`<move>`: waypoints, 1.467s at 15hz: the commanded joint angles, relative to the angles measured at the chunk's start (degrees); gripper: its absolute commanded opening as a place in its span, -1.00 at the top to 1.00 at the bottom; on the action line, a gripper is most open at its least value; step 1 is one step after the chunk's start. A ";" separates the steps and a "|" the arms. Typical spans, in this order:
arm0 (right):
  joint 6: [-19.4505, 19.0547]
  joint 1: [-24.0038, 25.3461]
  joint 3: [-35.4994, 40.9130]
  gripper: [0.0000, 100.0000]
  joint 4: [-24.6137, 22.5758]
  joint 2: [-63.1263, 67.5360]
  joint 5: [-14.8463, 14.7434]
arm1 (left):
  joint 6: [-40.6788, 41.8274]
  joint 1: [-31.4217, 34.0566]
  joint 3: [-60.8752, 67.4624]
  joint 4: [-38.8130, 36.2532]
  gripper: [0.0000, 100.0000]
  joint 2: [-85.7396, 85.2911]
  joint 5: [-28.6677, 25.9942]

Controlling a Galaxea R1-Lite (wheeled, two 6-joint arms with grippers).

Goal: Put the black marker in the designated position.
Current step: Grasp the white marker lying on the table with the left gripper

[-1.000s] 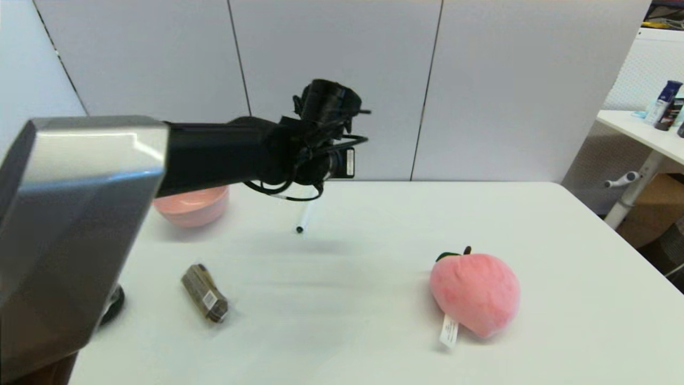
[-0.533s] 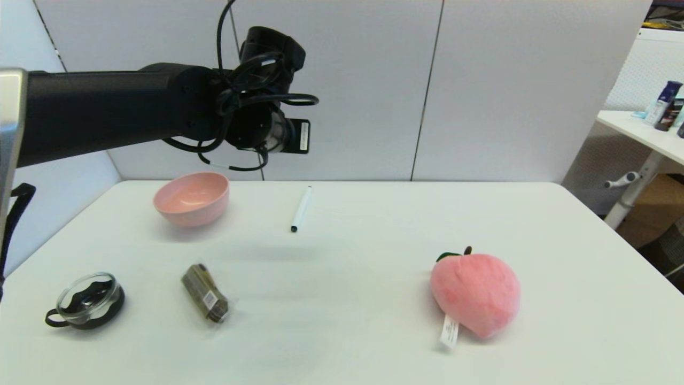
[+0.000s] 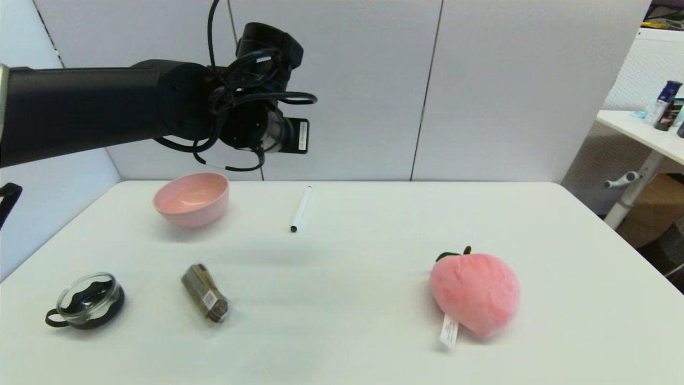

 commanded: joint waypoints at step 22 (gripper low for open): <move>-0.05 0.00 0.00 -1.00 0.01 0.07 0.07 | -0.77 4.52 8.47 -7.78 -1.00 12.51 -12.97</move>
